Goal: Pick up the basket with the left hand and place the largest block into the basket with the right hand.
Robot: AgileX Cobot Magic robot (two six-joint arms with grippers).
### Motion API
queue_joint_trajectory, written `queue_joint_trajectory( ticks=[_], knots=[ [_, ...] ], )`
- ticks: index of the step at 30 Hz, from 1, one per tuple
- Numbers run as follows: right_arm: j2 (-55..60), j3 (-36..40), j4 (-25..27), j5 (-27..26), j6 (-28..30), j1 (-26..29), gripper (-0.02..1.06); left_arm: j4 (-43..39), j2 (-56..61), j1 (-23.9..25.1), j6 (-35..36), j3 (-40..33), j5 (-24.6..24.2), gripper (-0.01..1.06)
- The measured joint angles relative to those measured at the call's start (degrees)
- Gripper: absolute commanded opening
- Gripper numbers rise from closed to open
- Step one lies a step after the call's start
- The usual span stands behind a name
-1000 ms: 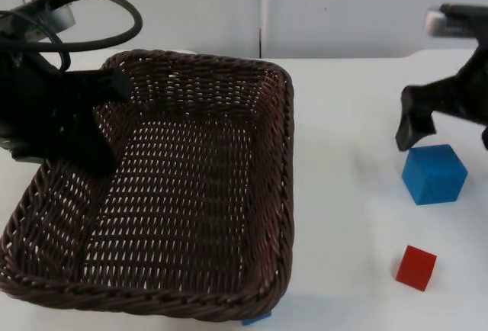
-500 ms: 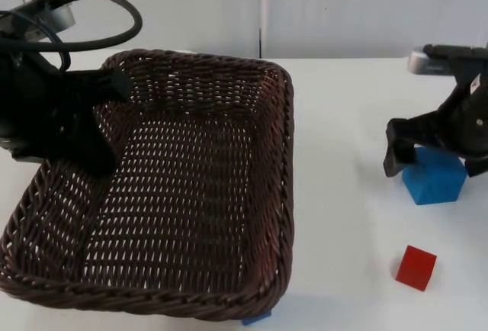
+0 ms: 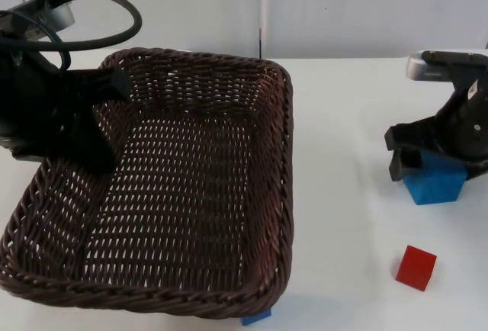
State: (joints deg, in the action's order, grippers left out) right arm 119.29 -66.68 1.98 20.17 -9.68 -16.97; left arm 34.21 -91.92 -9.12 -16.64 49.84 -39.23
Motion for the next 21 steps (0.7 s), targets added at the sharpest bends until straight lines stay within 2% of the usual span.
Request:
queue_joint_trajectory(
  ticks=[1, 2, 4, 6, 7, 10, 11, 21],
  knots=[
    [0.00, 0.00, 0.00, 0.00, 0.00, 0.00, 0.65, 0.00, 0.00, 0.00, 0.00, 0.00, 0.00, 0.00],
    [0.00, 0.00, 0.00, 0.00, 0.00, 0.00, 0.54, 0.00, 0.00, 0.00, 0.00, 0.00, 0.00, 0.00],
    [0.00, 0.00, 0.00, -0.04, 0.00, 0.00, 0.39, 0.00, 0.00, 0.00, 0.00, 0.00, 0.00, 0.00],
    [0.00, 0.00, 0.00, -0.04, -0.20, 0.00, 0.35, 0.00, 0.00, 0.00, 0.00, 0.00, 0.00, 0.00],
    [0.00, 0.00, 0.00, -0.13, -0.20, 0.00, 0.21, 0.00, 0.00, 0.00, 0.00, 0.00, 0.00, 0.00],
    [-0.39, 0.00, 0.00, 0.29, -0.31, 0.00, 0.03, 0.00, 0.00, 0.00, 0.00, 0.00, 0.00, 0.00],
    [-0.39, 0.00, 0.00, 0.29, -0.31, 0.00, 0.00, 0.00, 0.00, 0.00, 0.00, 0.00, 0.00, 0.00],
    [-12.36, 0.00, -0.11, 5.04, 0.43, 0.00, 0.00, 0.00, 0.00, 0.00, 0.00, 0.00, 0.04, 0.00]
  ],
)
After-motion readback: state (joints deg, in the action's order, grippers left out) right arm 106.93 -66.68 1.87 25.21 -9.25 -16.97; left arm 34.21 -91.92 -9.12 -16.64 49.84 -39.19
